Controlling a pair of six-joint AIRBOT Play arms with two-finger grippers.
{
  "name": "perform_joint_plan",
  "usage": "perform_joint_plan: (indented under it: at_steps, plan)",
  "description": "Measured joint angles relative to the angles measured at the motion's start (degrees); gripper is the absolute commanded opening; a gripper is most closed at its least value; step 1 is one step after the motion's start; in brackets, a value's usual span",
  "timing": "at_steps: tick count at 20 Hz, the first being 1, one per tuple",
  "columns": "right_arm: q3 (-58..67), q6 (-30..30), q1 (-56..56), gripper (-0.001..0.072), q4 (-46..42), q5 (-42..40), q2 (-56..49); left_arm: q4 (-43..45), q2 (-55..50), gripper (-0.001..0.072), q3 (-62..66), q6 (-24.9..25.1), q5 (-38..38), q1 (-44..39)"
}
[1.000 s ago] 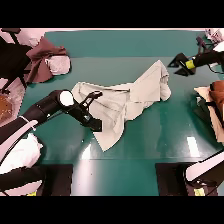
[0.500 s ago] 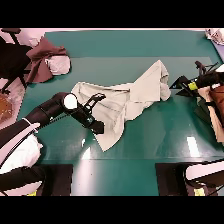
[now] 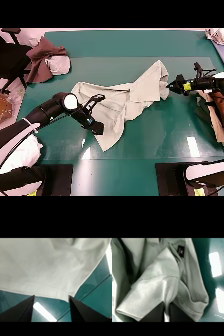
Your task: Fold the shirts.
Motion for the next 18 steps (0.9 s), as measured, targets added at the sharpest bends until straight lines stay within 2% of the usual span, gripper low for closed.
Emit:
perform_joint_plan:
  at_steps: [3,4,5,6,9,10,12,18]
  plan:
    - [-0.1,-0.6,0.1,0.0024,1.9,1.0,0.3,0.5,0.0,0.0514,0.0,-0.5,-0.9,0.0]
    - [-0.1,-0.9,0.1,0.0023,1.8,1.5,0.6,0.7,0.0,0.0602,0.0,-0.7,-1.8,0.0]
    - [-0.1,-1.0,0.1,0.0023,1.2,1.9,1.0,0.9,0.1,0.0656,-0.2,-0.9,-2.5,0.0]
    - [-0.2,-1.2,0.1,0.0023,0.2,2.4,1.4,1.0,0.5,0.0674,-0.8,-1.3,-3.2,0.0]
    - [-0.2,-1.5,0.1,0.0023,-2.6,3.7,2.7,1.7,3.2,0.0675,-4.8,-3.6,-3.1,0.0]
    - [-0.2,-1.6,0.0,0.0024,-3.2,3.9,3.0,1.8,4.5,0.072,-6.7,-4.9,-2.8,0.0]
    - [-0.2,-1.6,-0.2,0.0024,-4.1,4.4,3.4,1.6,6.9,0.072,-10.4,-8.2,-1.6,0.0]
    - [-0.2,-1.7,0.5,0.0024,-4.9,4.9,3.8,-7.6,9.5,0.072,-17.6,-12.9,6.7,0.0]
